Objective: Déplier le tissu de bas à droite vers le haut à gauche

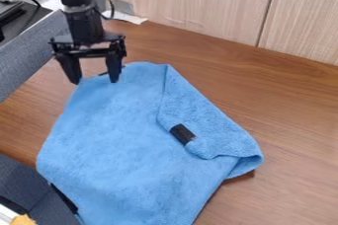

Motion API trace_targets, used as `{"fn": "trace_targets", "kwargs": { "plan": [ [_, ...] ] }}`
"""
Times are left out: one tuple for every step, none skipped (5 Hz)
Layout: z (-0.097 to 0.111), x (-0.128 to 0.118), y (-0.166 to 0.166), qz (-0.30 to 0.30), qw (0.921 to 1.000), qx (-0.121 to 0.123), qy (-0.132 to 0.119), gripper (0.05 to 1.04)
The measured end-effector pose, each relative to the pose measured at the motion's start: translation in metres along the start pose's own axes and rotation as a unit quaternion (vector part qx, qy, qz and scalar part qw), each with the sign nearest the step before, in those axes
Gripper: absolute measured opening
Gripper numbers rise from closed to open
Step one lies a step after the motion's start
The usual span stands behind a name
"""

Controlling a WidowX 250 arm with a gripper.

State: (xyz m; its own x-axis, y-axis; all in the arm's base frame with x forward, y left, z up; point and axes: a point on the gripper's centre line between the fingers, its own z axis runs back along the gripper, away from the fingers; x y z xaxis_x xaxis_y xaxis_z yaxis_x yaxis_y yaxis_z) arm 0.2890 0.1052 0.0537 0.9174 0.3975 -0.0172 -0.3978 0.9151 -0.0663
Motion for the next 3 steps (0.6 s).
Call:
{"fn": "trace_targets", "kwargs": {
  "plan": [
    [0.014,0.005,-0.006,-0.010,0.9998,-0.001,-0.019,1.001],
    [0.037,0.011,-0.016,-0.026,0.9984,-0.003,-0.050,1.001],
    [0.062,0.009,-0.022,-0.038,0.9956,0.010,-0.085,1.001]
  ]
}}
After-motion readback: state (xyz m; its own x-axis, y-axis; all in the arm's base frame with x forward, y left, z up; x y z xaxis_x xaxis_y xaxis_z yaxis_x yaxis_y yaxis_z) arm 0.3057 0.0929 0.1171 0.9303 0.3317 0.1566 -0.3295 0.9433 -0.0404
